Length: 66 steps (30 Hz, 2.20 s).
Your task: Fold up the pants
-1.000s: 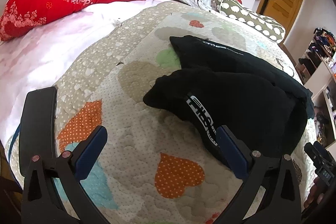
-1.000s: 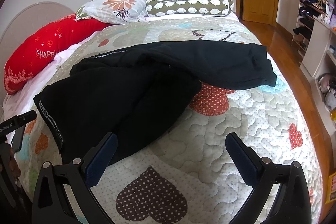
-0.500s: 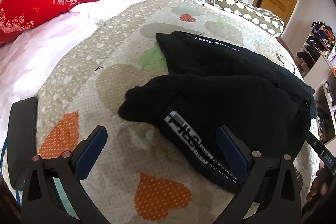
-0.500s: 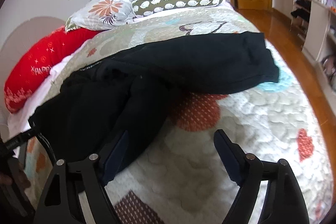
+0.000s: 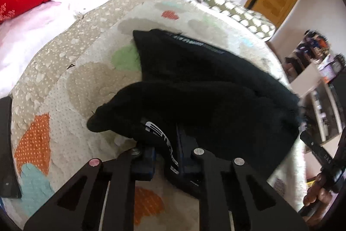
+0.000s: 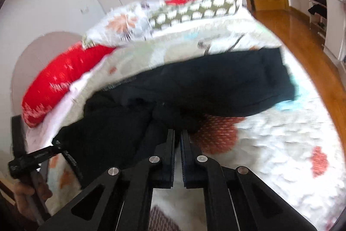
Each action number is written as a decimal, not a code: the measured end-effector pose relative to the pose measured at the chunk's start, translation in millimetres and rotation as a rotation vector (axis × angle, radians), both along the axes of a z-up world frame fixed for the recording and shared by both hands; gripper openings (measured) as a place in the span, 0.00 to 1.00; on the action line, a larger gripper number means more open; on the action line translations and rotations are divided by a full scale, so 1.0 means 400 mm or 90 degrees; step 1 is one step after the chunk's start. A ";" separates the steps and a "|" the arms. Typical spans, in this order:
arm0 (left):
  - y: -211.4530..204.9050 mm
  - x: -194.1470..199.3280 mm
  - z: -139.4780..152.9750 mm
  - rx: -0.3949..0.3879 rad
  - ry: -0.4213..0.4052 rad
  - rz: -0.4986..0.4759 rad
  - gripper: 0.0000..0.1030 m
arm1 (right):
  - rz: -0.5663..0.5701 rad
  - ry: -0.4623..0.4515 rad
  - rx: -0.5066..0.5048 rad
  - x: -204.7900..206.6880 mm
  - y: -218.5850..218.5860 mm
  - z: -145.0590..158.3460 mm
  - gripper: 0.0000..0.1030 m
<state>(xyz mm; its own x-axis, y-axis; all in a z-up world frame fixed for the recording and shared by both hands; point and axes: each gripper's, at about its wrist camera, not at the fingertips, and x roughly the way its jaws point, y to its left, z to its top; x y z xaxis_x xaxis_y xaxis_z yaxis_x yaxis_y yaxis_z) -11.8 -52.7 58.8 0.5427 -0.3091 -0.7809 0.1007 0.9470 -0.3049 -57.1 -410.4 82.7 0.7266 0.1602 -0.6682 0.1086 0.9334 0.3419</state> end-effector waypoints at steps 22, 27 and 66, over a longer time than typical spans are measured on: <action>-0.001 -0.019 0.002 0.019 -0.003 0.009 0.12 | 0.020 0.042 0.097 0.107 -0.018 -0.099 0.02; 0.018 -0.060 0.036 -0.014 -0.018 0.001 0.10 | 0.030 -0.020 0.063 -0.019 -0.042 0.000 0.02; 0.006 -0.210 -0.037 0.040 0.009 -0.038 0.15 | -0.252 0.075 -0.271 -0.317 -0.287 -0.002 0.69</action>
